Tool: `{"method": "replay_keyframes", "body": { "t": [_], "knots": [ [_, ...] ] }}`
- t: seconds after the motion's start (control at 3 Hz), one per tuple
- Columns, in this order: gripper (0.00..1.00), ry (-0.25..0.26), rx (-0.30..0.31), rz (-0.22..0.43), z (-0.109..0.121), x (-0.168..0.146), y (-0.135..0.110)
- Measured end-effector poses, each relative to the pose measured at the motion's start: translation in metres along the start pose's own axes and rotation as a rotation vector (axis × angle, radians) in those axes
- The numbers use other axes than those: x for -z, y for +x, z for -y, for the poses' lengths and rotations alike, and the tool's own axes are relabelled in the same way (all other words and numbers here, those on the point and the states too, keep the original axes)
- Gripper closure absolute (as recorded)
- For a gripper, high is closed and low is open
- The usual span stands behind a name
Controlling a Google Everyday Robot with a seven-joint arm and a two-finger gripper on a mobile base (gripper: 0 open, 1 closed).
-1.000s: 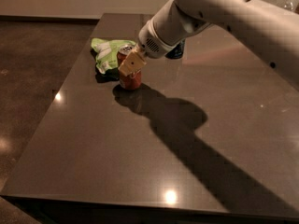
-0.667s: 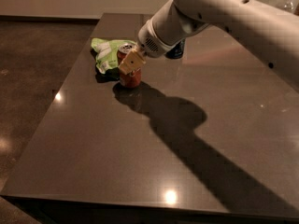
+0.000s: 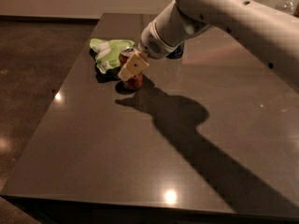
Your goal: Move coke can near green rice chip bag
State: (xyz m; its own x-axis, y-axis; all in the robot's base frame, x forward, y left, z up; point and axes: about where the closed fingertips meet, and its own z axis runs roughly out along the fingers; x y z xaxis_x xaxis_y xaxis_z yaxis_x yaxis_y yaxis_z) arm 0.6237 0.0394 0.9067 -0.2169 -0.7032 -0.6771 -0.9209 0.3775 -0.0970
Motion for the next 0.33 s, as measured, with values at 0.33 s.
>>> {"method": "replay_keyframes", "body": {
  "t": [0.33],
  "knots": [
    [0.00, -0.005, 0.005, -0.002, -0.0003, -0.0005, 0.0016]
  ]
}}
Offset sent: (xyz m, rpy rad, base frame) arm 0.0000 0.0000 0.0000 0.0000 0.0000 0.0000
